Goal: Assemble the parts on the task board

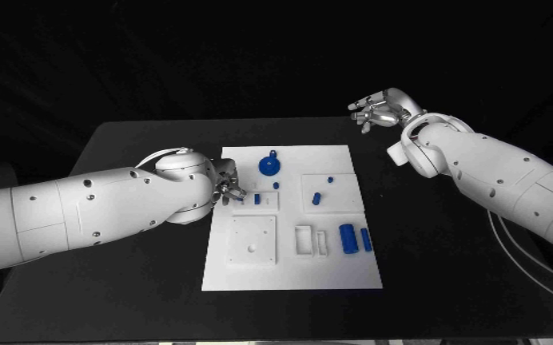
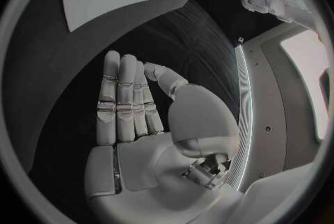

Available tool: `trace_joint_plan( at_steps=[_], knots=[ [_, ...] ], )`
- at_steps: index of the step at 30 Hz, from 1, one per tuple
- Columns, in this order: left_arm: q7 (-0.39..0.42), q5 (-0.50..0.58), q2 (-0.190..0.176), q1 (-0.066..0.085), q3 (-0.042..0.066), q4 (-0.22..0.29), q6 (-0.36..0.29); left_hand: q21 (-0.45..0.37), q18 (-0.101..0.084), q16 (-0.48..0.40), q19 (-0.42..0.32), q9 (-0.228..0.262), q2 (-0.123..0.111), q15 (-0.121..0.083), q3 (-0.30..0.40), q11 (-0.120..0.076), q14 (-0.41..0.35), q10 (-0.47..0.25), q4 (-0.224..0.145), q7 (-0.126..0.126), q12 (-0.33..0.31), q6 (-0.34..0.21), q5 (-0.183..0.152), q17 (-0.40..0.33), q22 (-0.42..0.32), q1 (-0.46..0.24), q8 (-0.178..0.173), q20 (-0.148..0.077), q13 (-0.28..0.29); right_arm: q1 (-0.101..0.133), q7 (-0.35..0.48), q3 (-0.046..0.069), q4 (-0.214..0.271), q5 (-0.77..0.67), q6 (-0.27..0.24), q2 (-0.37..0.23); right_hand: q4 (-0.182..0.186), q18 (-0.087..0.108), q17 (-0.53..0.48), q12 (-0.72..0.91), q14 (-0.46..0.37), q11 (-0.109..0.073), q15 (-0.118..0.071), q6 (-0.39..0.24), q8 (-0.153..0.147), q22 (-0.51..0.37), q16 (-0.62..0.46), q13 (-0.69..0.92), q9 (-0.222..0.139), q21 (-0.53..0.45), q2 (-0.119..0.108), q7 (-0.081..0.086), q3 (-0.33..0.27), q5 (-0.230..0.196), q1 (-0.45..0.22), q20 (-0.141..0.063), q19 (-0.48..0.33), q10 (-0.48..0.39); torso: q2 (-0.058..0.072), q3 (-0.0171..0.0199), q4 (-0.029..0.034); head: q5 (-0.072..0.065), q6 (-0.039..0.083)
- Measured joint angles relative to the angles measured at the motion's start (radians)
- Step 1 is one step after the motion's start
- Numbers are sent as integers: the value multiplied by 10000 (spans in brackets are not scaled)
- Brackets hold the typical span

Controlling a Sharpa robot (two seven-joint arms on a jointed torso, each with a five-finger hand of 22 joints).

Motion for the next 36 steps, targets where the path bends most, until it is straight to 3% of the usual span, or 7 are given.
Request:
trace_joint_plan(
  at_steps=[14,36],
  knots=[
    [47,-1,142,-2,0,-126,43,0,-1,-71,0,-4,-11,14,49,17,14,13,-49,0,0,0,-8,42,2,-11,-4,0,1,0,-3,0,19,0,71,14,0,1,1,0,0,0,0,0,0,-1,0,1,0,0,0,0,0,-1,0,0,0,0,0,-2,0,37,-28],
    [141,-22,217,-4,-2,-182,510,0,-1,-71,0,-22,33,16,49,-17,14,-25,-49,0,0,0,-48,60,-1,33,-9,0,11,0,2,0,40,4,150,29,0,1,-7,0,0,36,0,26,0,-3,0,-6,0,-1,0,24,-1,-1,0,0,0,-36,0,-2,1,-12,-57]
  ],
)
